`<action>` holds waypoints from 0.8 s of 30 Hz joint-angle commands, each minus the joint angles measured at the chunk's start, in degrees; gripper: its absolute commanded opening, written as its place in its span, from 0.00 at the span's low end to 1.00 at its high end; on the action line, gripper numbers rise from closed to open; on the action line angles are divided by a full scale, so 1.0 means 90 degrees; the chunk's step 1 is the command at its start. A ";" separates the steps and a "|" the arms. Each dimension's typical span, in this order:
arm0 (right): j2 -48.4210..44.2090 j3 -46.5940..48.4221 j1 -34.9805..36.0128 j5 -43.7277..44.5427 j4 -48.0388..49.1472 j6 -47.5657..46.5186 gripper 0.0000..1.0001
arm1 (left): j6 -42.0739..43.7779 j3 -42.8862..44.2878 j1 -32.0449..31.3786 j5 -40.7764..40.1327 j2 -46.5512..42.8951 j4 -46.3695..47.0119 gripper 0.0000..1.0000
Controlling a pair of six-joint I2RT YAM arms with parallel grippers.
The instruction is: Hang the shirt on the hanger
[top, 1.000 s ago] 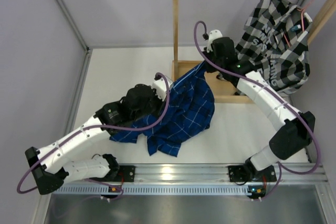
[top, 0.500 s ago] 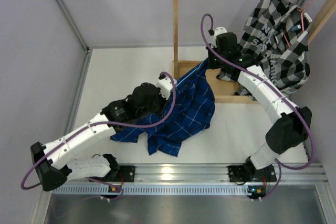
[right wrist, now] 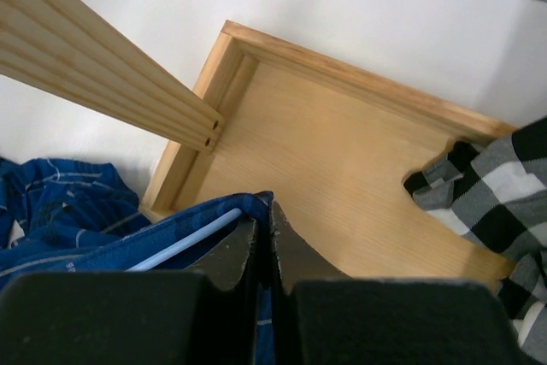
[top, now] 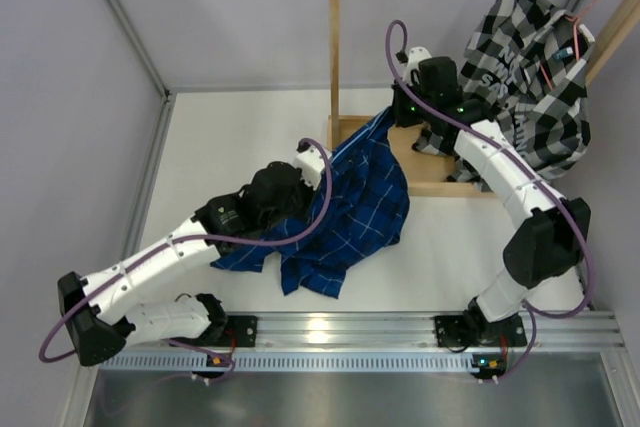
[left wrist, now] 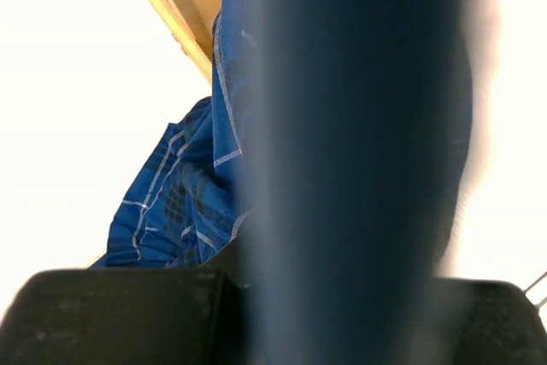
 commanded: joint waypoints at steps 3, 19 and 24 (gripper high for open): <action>-0.0017 0.0981 -0.0491 -0.0124 0.1506 -0.1107 0.00 | -0.0109 -0.0315 0.0009 -0.0651 0.0248 -0.2078 0.00; 0.0461 0.1666 -0.0158 0.1545 0.1231 -0.0828 0.00 | 0.0204 -0.0100 0.0009 -0.0535 0.0629 -0.2078 0.00; 0.0305 0.1675 -0.0617 0.1486 0.1408 0.0072 0.00 | 0.0106 -0.0198 0.0000 -0.0486 0.0629 -0.2068 0.00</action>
